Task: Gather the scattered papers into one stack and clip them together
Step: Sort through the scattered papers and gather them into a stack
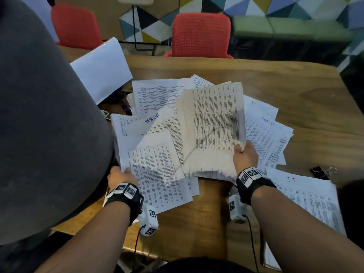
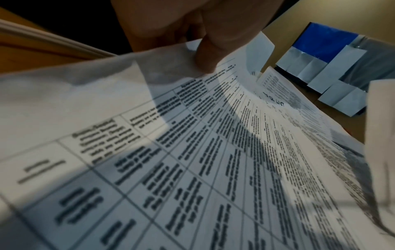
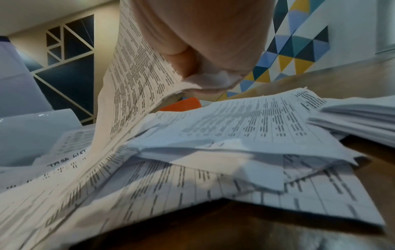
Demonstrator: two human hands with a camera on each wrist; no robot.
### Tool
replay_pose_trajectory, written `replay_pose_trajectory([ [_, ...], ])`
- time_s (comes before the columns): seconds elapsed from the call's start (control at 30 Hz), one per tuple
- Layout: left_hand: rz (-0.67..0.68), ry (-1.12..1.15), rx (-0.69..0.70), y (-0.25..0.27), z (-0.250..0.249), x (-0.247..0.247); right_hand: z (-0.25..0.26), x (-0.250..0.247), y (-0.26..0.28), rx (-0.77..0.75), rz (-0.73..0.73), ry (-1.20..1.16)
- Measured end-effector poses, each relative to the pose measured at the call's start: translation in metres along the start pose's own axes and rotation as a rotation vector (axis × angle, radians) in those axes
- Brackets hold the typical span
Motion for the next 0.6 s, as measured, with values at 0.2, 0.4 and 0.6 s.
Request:
replay_pose_trajectory([
  [0.2,-0.075,0.088,0.029,0.007,0.000,-0.013,0.018,-0.009,0.006,-0.037,0.028,-0.152],
  [0.4,-0.125,0.152,0.039,0.025,0.003,-0.017,0.021,0.039,0.031,-0.092,0.312,-0.079],
  [0.6,-0.001,0.195,-0.073,0.020,0.015,-0.001,0.032,0.074,0.063,-0.106,0.492,0.011],
])
Point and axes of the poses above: each hand's wrist, its own y-axis away from the middle knuckle, its own x-axis out of the palm, z = x × y, the point moved 8 cm from there along -y, towards the middle knuckle, and after that the axes turned 3 degrees about y, right-handed, at the moved point
